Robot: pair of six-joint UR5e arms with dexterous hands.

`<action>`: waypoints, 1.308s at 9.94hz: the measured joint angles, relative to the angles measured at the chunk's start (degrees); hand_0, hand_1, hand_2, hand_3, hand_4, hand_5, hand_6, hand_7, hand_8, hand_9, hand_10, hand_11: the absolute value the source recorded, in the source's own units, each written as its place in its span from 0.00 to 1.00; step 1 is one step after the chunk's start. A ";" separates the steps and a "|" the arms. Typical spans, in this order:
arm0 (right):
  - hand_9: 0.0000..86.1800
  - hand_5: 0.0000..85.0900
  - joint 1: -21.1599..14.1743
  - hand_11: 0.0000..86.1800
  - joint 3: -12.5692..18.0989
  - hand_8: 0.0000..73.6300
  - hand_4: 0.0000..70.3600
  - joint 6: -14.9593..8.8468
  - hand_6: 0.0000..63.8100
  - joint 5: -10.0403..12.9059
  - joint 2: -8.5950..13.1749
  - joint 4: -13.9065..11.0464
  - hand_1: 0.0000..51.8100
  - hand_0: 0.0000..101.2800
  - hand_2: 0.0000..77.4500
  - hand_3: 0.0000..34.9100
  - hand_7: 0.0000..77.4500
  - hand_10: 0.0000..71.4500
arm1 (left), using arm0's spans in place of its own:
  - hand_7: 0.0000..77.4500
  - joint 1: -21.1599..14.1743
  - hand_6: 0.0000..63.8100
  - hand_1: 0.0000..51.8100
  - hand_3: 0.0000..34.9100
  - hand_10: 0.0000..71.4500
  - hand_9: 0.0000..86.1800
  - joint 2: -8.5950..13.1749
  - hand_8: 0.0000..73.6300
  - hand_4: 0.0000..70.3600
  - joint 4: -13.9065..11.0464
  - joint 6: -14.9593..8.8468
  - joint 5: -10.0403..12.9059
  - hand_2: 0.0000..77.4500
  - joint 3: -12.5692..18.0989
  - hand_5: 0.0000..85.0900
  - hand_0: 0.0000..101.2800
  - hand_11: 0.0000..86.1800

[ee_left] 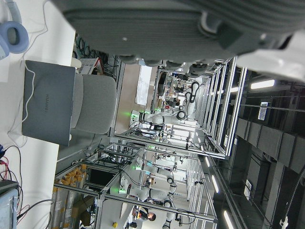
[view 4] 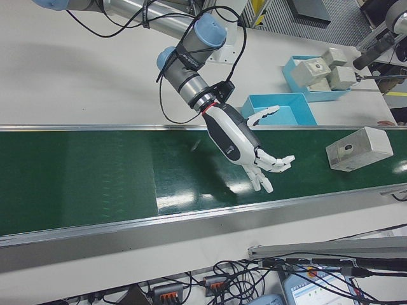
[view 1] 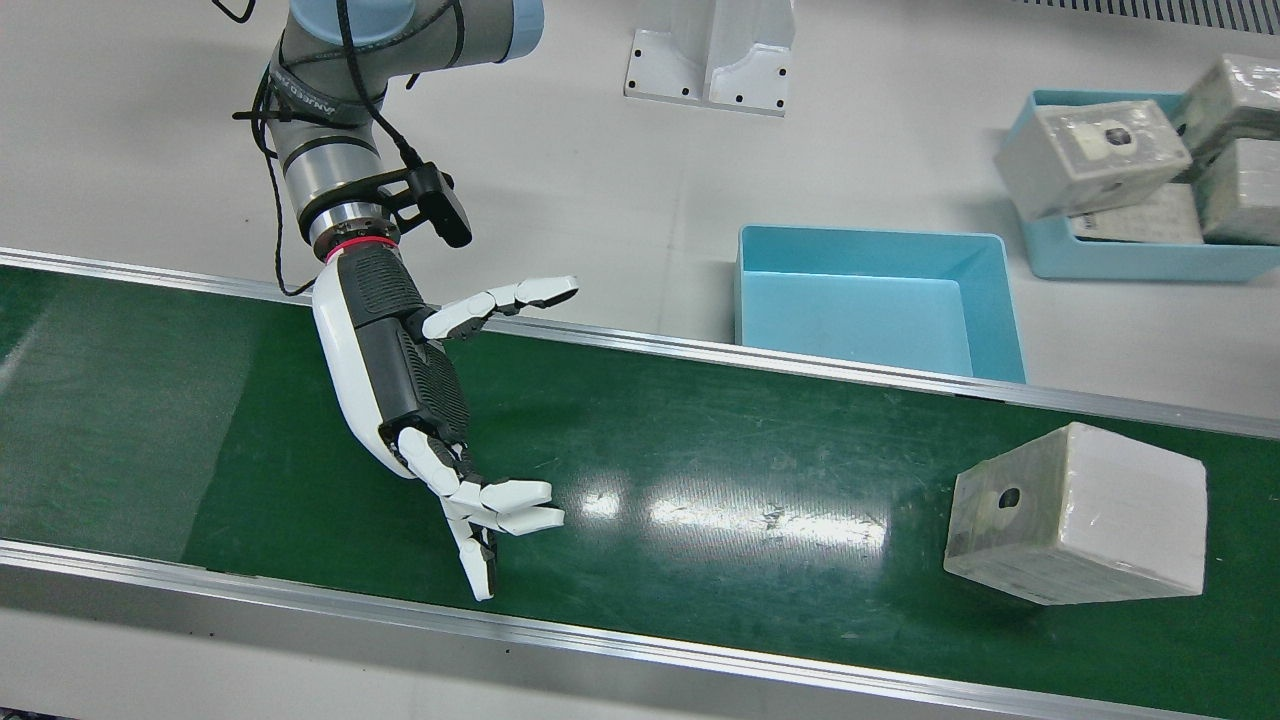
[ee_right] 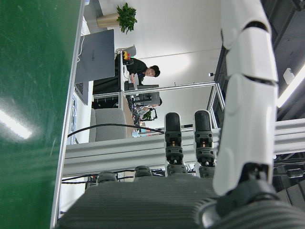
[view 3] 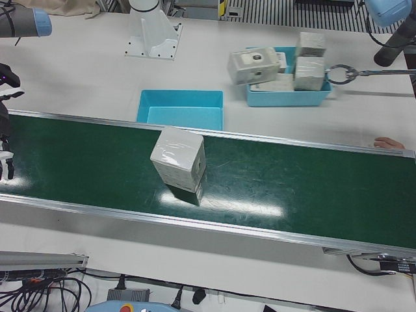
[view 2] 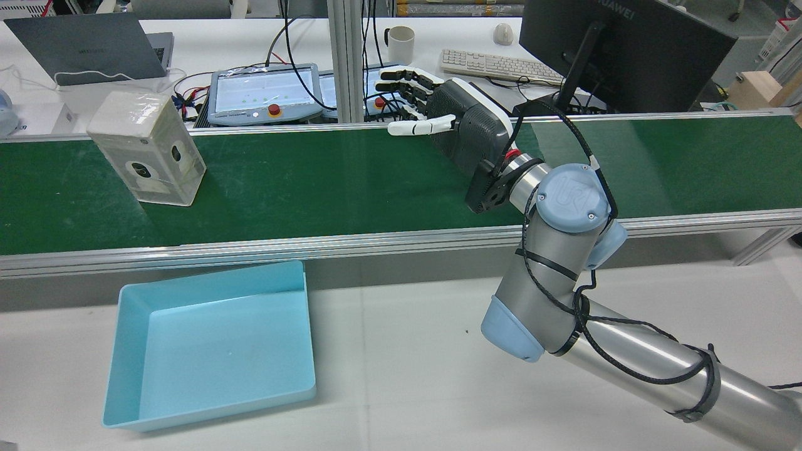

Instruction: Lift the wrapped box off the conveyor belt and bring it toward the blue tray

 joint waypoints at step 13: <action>0.05 0.34 -0.18 0.02 -2.87 0.00 0.21 0.20 0.12 0.74 -0.29 3.94 0.32 0.48 0.24 0.42 0.32 0.00 | 0.01 0.00 0.00 0.00 0.00 0.00 0.00 0.00 0.01 0.00 0.00 0.00 0.00 0.01 0.00 0.01 0.00 0.00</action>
